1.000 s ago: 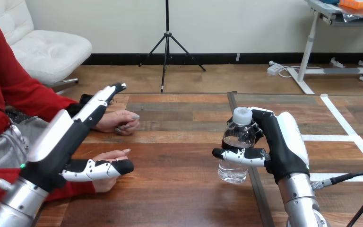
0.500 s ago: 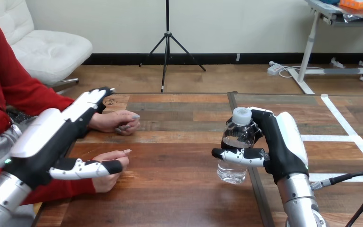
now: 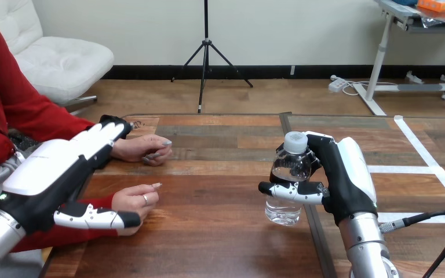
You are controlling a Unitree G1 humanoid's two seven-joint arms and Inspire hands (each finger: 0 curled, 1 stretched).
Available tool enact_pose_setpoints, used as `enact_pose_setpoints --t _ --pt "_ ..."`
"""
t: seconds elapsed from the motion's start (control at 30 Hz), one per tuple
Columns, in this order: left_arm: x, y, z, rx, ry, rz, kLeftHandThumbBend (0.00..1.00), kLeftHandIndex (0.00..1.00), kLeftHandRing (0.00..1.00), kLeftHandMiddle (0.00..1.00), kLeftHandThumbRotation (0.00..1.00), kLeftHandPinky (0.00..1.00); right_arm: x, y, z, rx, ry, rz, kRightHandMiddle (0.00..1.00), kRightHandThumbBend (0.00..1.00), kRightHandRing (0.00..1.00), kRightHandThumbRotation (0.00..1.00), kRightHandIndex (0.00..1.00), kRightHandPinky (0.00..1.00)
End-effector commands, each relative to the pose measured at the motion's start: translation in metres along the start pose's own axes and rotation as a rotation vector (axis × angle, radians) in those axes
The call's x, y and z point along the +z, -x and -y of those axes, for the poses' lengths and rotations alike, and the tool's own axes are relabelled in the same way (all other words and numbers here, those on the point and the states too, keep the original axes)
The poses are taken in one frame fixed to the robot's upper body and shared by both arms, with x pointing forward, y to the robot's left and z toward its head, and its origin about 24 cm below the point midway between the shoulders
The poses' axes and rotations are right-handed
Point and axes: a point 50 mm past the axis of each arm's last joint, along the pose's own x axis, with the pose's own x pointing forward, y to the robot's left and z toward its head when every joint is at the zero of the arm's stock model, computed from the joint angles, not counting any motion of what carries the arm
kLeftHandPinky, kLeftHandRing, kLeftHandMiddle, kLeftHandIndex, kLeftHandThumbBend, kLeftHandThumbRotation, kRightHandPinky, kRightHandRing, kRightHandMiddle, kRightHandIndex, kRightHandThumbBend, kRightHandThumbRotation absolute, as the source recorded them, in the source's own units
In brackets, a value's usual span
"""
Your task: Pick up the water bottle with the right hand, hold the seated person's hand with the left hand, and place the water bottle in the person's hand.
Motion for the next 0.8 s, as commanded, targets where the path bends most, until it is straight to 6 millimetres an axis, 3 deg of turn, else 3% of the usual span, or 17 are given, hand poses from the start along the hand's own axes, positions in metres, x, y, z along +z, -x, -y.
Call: enact_pose_setpoints --t 0.0,0.3,0.77 --pt "-0.003 -0.015 -0.028 0.013 -0.095 0.025 1.0 1.0 1.0 1.0 0.79 0.98 0.021 -0.013 0.01 -0.06 -0.03 0.096 0.48 0.81 0.43 0.0 0.51 0.38" --pt "-0.011 -0.017 -0.034 -0.084 -0.152 -0.008 1.0 1.0 1.0 1.0 0.72 1.0 0.021 -0.013 0.014 -0.072 -0.047 0.102 0.48 0.82 0.42 0.0 0.51 0.37" --pt "-0.018 -0.019 -0.036 -0.217 -0.196 -0.023 1.0 1.0 1.0 1.0 0.71 1.0 0.022 -0.014 0.021 -0.08 -0.072 0.087 0.48 0.81 0.41 0.0 0.51 0.36"
